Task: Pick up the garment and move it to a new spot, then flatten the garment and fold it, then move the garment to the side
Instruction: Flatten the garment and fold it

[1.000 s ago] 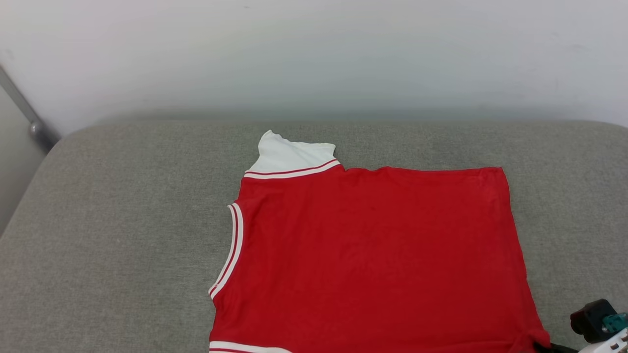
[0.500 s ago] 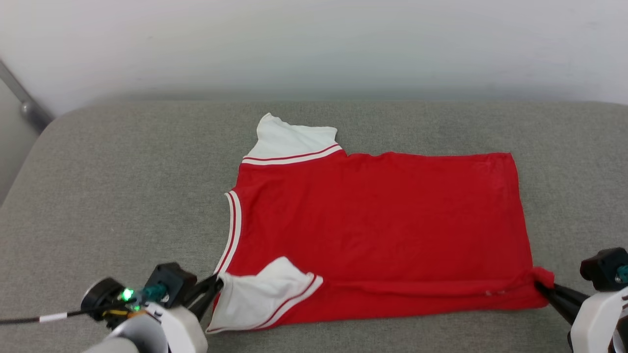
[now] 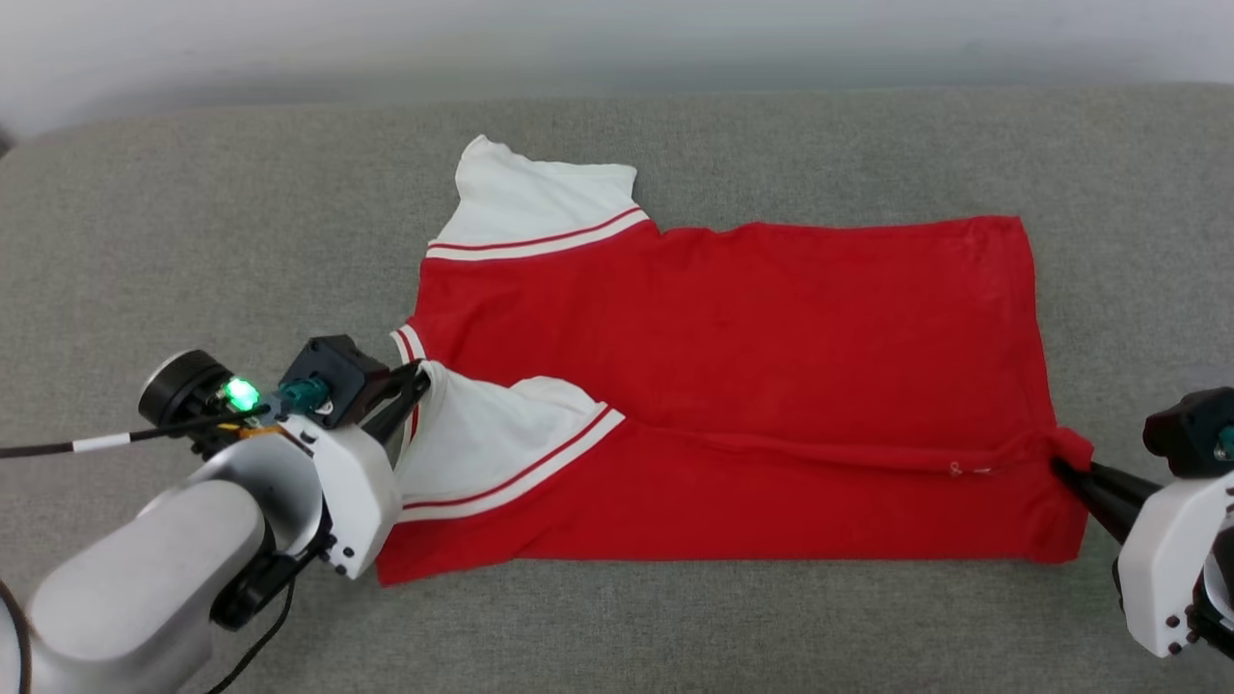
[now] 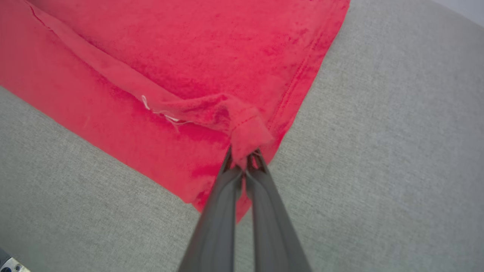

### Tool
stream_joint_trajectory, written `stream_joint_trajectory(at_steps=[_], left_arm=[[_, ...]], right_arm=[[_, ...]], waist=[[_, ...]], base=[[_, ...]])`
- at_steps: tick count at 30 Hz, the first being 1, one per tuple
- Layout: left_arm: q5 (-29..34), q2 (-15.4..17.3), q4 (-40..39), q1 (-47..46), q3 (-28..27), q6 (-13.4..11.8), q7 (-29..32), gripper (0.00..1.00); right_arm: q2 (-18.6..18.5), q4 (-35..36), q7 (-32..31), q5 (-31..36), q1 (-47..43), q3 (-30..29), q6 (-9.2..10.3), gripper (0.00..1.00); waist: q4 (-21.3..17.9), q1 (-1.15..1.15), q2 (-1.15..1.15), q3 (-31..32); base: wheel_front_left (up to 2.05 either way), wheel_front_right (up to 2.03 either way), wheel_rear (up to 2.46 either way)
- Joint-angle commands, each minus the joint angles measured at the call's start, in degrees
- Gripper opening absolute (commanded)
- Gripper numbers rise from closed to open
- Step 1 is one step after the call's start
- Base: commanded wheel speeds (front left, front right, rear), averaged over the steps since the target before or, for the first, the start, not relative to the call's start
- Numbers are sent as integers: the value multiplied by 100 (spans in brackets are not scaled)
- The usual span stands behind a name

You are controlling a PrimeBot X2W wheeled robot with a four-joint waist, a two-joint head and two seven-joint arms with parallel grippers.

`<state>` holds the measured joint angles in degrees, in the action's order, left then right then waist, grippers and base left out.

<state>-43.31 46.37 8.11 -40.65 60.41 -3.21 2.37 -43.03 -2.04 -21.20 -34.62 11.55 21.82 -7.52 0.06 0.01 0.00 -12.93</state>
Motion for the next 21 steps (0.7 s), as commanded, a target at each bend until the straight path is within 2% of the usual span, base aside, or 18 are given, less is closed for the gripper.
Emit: stream_joint_trajectory(at_steps=[1, 10, 17, 19, 20, 21], left_arm=[[20, -94, 164, -166, -22, 85, 13, 0], [2, -479, 1107, -449, 120, 473, 50, 0], [-21, -839, 1852, -467, 276, 747, -103, 0], [-36, -862, 2032, -469, 285, 797, -181, 0], [-71, -889, 2126, -461, 260, 815, -234, 7], [-68, -908, 2192, -468, 245, 812, -290, 49]], right_arm=[[47, -44, -26, 18, 157, 13, 6, 0], [129, -449, -198, 30, 609, 268, 6, 0], [225, -868, -167, -71, 793, 583, 6, 0], [267, -902, -60, -123, 814, 587, 6, 47], [274, -909, 9, -136, 813, 563, 6, 100], [271, -913, 79, -143, 798, 538, 5, 100]], waist=[[-46, -1, 0, -252], [-74, -1, 0, -674], [-34, -1, 0, -637], [-26, -1, 0, -525], [-17, -1, 0, -450], [-8, -1, 0, -370]], base=[[0, 0, 0], [0, 0, 0], [0, 0, 0], [0, 0, 0], [0, 0, 0], [0, 0, 0]])
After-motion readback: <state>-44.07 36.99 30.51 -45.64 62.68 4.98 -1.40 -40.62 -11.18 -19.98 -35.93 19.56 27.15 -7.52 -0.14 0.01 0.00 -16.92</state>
